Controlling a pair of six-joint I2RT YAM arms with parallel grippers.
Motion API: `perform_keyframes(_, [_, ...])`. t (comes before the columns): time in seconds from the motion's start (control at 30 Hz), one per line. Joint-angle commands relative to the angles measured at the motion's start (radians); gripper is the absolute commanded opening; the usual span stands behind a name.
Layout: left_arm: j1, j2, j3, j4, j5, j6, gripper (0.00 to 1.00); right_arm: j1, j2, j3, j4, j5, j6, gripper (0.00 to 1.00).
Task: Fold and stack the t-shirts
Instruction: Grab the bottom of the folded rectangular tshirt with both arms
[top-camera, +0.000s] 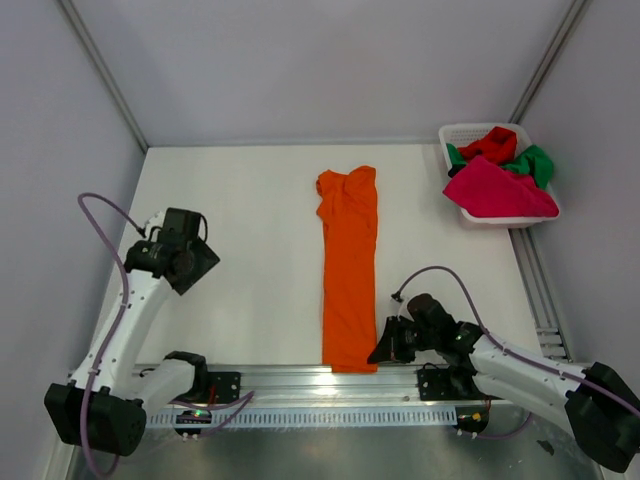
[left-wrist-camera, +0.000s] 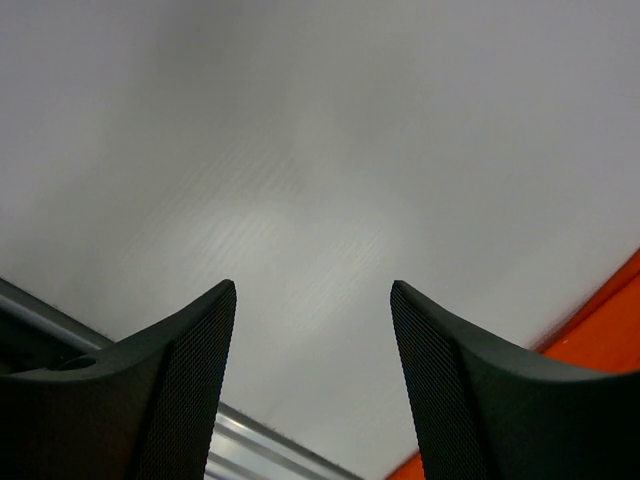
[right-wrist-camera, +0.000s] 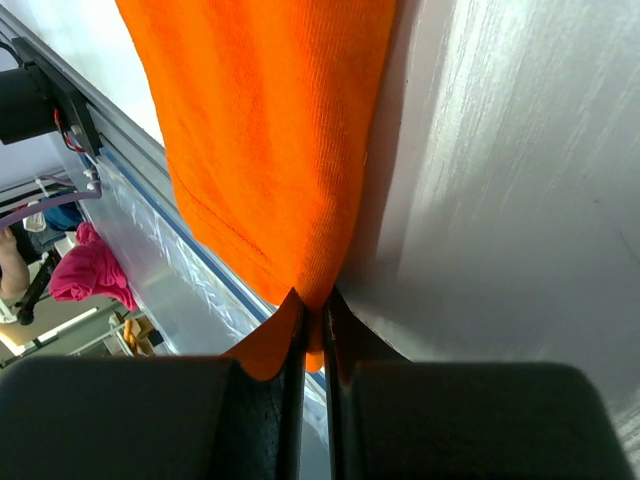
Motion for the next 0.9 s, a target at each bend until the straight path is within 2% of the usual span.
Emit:
perform_keyframes(0.0, [-0.008,-0.046,-0.119,0.073,0.264,-0.046,0.66,0.004,-0.017,-0.009,-0.018,0.026,-0.011,0.07])
perform_keyframes(0.07, [-0.02,-0.072,-0.213,0.114,0.371,-0.077,0.65,0.004,-0.013,-0.009,-0.017,0.029,-0.008,0.07])
perform_keyframes(0.13, [-0.044,-0.087,-0.282,0.157,0.41,-0.1,0.65,0.003,-0.011,-0.006,-0.017,0.032,-0.006,0.07])
perform_keyframes(0.43, [-0.074,-0.167,-0.417,0.187,0.488,-0.193,0.65,0.004,-0.009,0.001,-0.015,0.046,0.012,0.06])
perform_keyframes(0.87, [-0.075,-0.13,-0.44,0.237,0.494,-0.187,0.65,0.004,-0.046,0.112,-0.057,0.043,0.046,0.03])
